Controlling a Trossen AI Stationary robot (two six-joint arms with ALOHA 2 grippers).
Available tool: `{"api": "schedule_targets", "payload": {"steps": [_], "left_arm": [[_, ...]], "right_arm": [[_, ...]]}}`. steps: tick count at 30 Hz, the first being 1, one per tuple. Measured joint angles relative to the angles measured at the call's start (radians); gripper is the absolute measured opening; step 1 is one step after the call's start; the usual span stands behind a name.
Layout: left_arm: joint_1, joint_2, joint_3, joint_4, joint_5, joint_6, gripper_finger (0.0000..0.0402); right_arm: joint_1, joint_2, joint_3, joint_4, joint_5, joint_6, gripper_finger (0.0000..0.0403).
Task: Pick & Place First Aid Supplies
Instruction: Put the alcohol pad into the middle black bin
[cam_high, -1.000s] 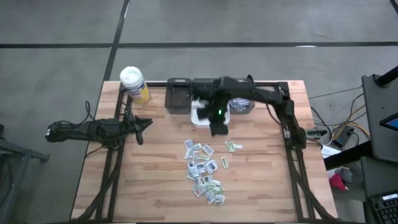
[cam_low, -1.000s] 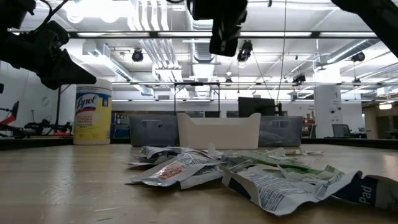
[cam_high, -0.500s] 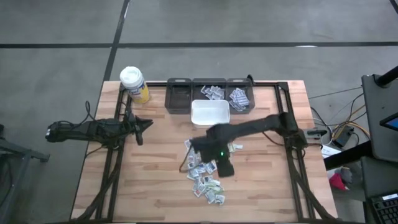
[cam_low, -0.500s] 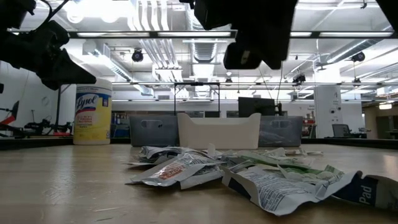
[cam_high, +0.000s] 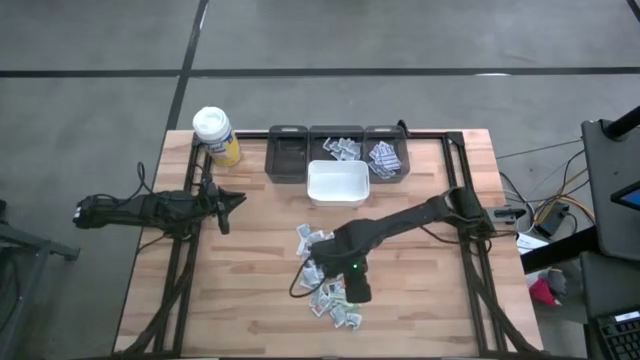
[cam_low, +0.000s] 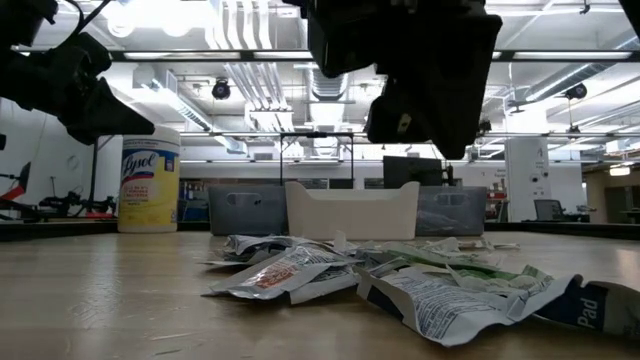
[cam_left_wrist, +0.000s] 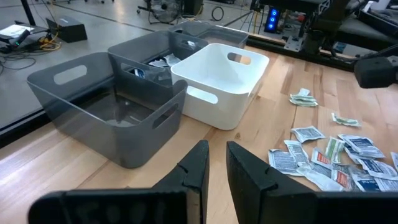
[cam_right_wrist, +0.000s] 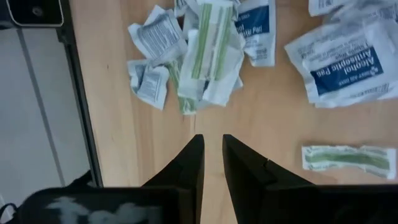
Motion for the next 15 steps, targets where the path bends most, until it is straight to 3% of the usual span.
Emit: {"api": "schedule_targets", "payload": {"steps": [8, 15], "left_arm": [[0.000, 0.000, 0.000, -0.001, 0.000, 0.000, 0.0053], [0.000, 0.000, 0.000, -0.003, 0.001, 0.000, 0.0053]], "right_arm": [[0.017, 0.000, -0.028, 0.046, 0.000, 0.007, 0.0056], [0.055, 0.000, -0.059, 0.094, -0.003, 0.128, 0.0056]]}}
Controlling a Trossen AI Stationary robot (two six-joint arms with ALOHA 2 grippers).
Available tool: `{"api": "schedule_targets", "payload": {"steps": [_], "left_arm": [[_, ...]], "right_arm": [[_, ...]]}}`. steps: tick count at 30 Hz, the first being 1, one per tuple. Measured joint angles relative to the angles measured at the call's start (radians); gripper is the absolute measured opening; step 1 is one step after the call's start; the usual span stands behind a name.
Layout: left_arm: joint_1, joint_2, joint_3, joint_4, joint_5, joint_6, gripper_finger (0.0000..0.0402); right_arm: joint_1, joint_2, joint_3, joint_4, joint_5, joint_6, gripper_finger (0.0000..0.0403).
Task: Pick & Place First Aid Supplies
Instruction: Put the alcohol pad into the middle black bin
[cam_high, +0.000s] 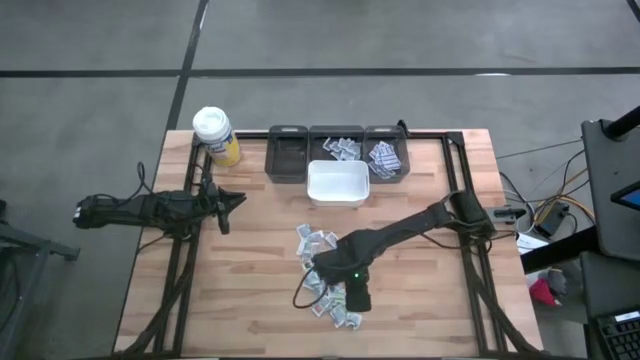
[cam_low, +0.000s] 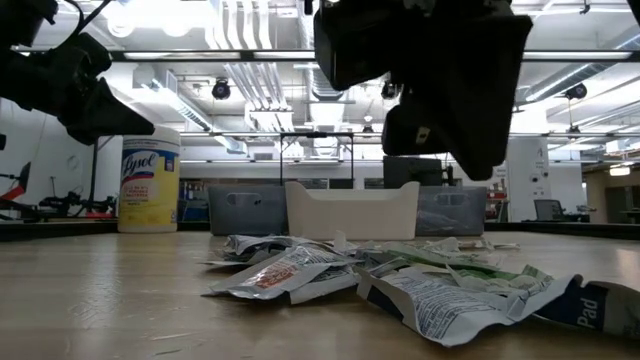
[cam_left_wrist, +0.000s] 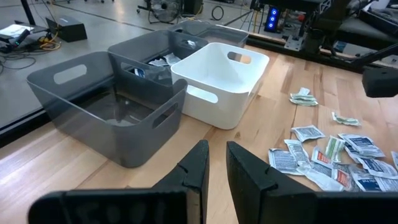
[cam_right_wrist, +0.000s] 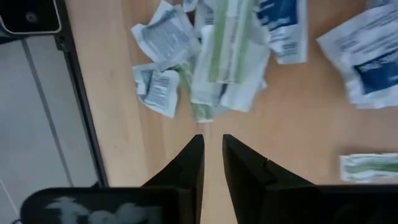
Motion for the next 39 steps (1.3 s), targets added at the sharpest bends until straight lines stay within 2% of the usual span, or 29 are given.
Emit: {"api": "schedule_targets", "payload": {"steps": [7, 12, 21, 26, 39], "left_arm": [[0.000, 0.000, 0.000, -0.006, 0.000, 0.000, 0.0053], [0.000, 0.000, 0.000, -0.006, 0.000, 0.000, 0.0053], [0.000, 0.000, 0.000, -0.006, 0.013, 0.000, 0.0053], [0.000, 0.000, 0.000, -0.005, 0.014, 0.000, 0.0053], [0.000, 0.000, 0.000, -0.005, 0.016, 0.000, 0.0053]], "right_arm": [[0.071, 0.000, -0.003, 0.071, 0.000, 0.161, 0.0065], [0.121, 0.000, -0.009, 0.132, 0.008, 0.277, 0.0097], [0.187, 0.000, -0.055, 0.261, 0.100, 0.446, 0.0142], [0.206, 0.000, -0.058, 0.268, 0.161, 0.510, 0.0146], [0.213, 0.006, -0.074, 0.262, 0.216, 0.567, 0.0148]]}}
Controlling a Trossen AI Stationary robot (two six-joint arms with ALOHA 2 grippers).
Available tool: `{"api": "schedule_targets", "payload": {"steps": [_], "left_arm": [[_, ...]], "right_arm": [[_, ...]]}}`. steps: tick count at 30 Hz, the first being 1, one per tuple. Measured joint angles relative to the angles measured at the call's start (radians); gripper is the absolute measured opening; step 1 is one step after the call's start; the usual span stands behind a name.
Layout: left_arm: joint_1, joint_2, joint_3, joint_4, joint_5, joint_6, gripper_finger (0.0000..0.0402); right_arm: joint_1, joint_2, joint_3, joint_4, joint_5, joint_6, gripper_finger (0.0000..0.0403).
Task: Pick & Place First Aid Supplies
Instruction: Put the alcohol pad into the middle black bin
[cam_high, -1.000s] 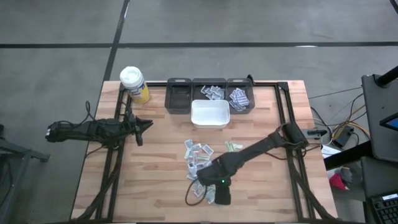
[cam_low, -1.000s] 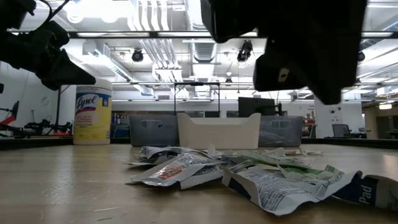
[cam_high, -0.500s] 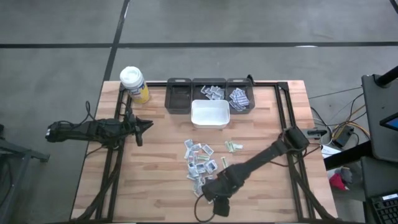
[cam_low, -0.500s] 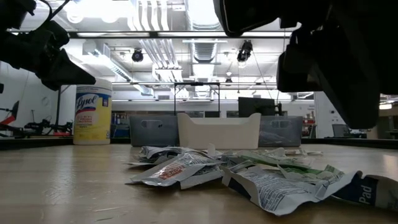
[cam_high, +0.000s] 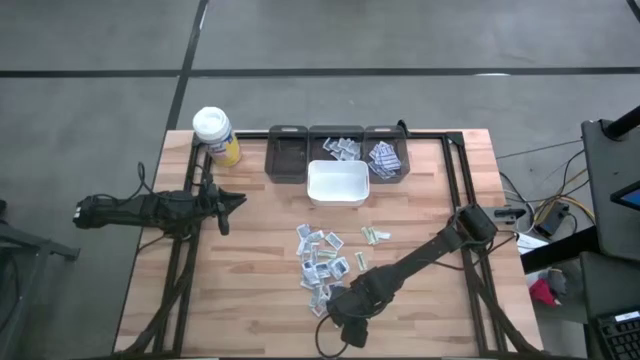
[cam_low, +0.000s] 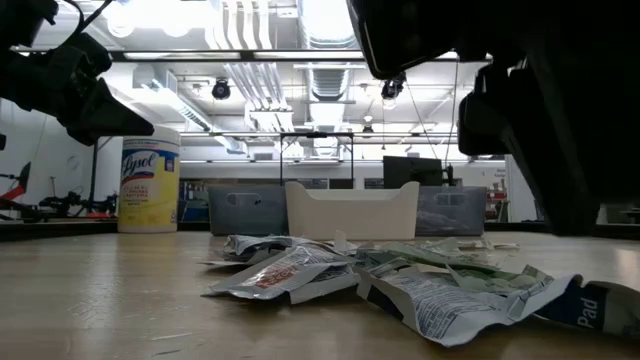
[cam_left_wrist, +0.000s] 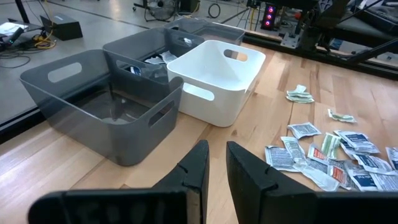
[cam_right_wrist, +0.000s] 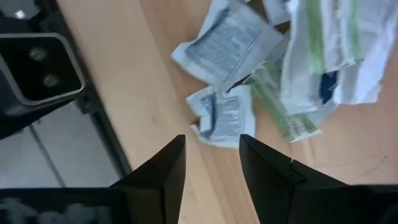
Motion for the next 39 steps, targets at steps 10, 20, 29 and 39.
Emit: {"api": "schedule_targets", "payload": {"steps": [10, 20, 29, 39], "left_arm": [[0.000, 0.000, 0.000, -0.020, 0.000, 0.000, 0.0053], [0.000, 0.000, 0.000, -0.028, 0.000, 0.000, 0.0053], [0.000, 0.000, 0.000, -0.029, 0.000, 0.000, 0.0053], [0.000, 0.000, 0.000, -0.033, 0.002, 0.000, 0.0053]], "right_arm": [[0.000, 0.001, -0.063, 0.002, 0.004, 0.081, 0.0145], [0.000, -0.003, -0.122, 0.018, 0.004, 0.193, 0.0132], [0.000, 0.000, -0.100, 0.021, 0.004, 0.165, 0.0140], [0.004, 0.003, -0.096, 0.036, 0.030, 0.224, 0.0144]]}}
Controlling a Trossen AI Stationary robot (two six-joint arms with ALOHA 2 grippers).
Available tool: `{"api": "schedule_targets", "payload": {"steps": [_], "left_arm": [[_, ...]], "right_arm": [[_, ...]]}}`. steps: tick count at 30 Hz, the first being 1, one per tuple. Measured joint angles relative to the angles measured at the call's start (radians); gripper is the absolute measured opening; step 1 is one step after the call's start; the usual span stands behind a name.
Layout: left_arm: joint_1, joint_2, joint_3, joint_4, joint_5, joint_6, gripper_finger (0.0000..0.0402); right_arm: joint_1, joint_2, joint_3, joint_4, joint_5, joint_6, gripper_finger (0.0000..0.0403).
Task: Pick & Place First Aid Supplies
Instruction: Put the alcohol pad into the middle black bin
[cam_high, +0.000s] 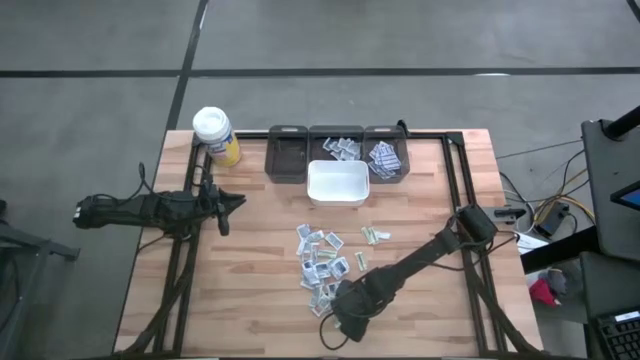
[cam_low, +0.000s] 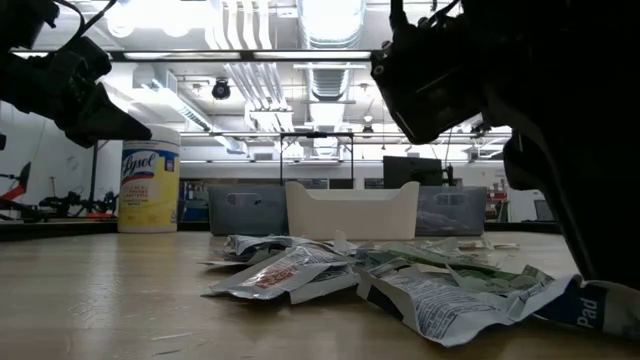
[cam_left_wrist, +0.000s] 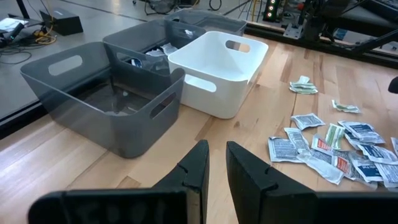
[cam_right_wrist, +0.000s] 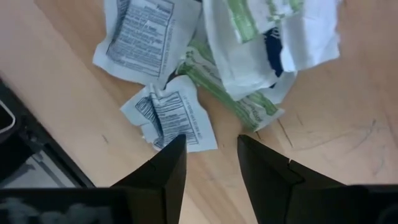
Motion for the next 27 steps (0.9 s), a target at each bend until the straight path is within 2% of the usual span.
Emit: {"api": "schedule_targets", "payload": {"steps": [4, 10, 18, 27], "left_arm": [[0.000, 0.000, 0.000, -0.016, 0.001, 0.000, 0.0053], [0.000, 0.000, 0.000, -0.037, 0.007, 0.000, 0.0053], [0.000, 0.000, 0.000, -0.043, 0.019, -0.001, 0.0053], [0.000, 0.000, 0.000, -0.041, 0.027, -0.003, 0.0053]], "right_arm": [[0.009, -0.004, -0.009, 0.006, 0.056, 0.068, 0.0145], [0.021, -0.007, -0.035, 0.015, 0.073, 0.152, 0.0137], [0.023, -0.008, -0.041, -0.024, 0.071, 0.195, 0.0118], [0.025, -0.006, -0.041, -0.149, 0.027, 0.199, 0.0101]]}}
